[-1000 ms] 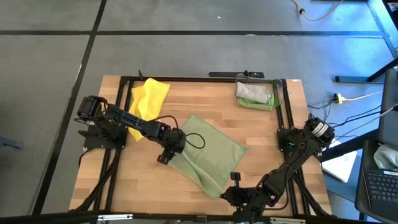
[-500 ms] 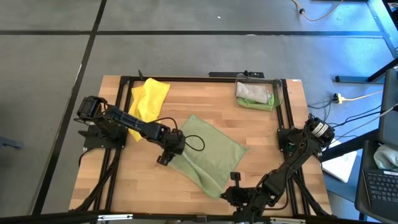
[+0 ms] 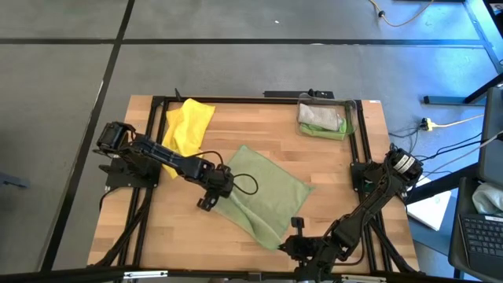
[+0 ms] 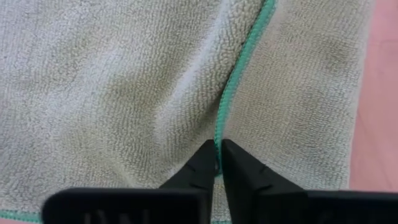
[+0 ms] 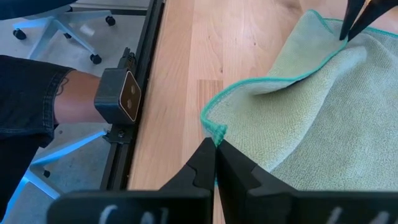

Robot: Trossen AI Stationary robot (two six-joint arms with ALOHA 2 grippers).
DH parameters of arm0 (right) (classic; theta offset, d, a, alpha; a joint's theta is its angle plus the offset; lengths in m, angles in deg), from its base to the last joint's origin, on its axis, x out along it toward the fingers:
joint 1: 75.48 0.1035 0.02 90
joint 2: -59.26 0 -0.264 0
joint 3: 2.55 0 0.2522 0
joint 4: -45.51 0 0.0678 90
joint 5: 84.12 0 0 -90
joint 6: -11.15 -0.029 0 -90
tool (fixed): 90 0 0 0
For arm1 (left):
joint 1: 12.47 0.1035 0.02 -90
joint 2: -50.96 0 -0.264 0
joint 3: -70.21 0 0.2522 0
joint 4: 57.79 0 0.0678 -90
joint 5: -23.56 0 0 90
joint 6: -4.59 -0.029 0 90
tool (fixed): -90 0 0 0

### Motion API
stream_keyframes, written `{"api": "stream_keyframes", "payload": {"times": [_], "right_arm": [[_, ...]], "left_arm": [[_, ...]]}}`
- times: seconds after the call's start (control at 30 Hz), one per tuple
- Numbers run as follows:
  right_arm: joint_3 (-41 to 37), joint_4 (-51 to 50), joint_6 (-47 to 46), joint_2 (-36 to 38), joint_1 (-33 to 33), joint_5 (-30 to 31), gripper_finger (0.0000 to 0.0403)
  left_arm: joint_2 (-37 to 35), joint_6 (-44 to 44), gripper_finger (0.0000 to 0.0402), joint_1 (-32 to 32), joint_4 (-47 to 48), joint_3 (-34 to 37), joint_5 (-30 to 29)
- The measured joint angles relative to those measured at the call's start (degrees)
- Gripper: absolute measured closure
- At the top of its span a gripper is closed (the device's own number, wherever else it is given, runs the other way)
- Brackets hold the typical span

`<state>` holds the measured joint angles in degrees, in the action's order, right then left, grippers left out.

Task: Fold microfiber towels
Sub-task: Fold the light green cloth

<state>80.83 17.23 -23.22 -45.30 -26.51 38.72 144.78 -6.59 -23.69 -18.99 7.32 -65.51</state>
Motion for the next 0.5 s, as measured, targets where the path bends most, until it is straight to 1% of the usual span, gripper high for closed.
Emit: {"api": "stream_keyframes", "payload": {"times": [0.1, 0.27, 0.37, 0.5], "right_arm": [[0.0, 0.0, 0.0, 0.0, 0.0, 0.0, 0.0392], [0.0, 0.1, 0.2, 0.0, 0.0, 0.0, 0.0392], [-0.1, 1.6, 1.6, 0.0, 0.0, 0.0, 0.0392], [-0.1, 7.7, 6.8, 0.0, 0.0, -2.0, 0.0392]], "left_arm": [[0.0, 0.0, 0.0398, 0.0, 0.6, 0.0, 0.0], [-0.7, 0.5, 0.0398, 0.0, 3.5, 0.0, 0.0], [-2.7, 2.7, 0.0400, -0.4, 6.0, 0.0, 0.1], [-7.5, 5.9, 0.0401, -2.3, 9.2, 0.0, 0.1]]}}
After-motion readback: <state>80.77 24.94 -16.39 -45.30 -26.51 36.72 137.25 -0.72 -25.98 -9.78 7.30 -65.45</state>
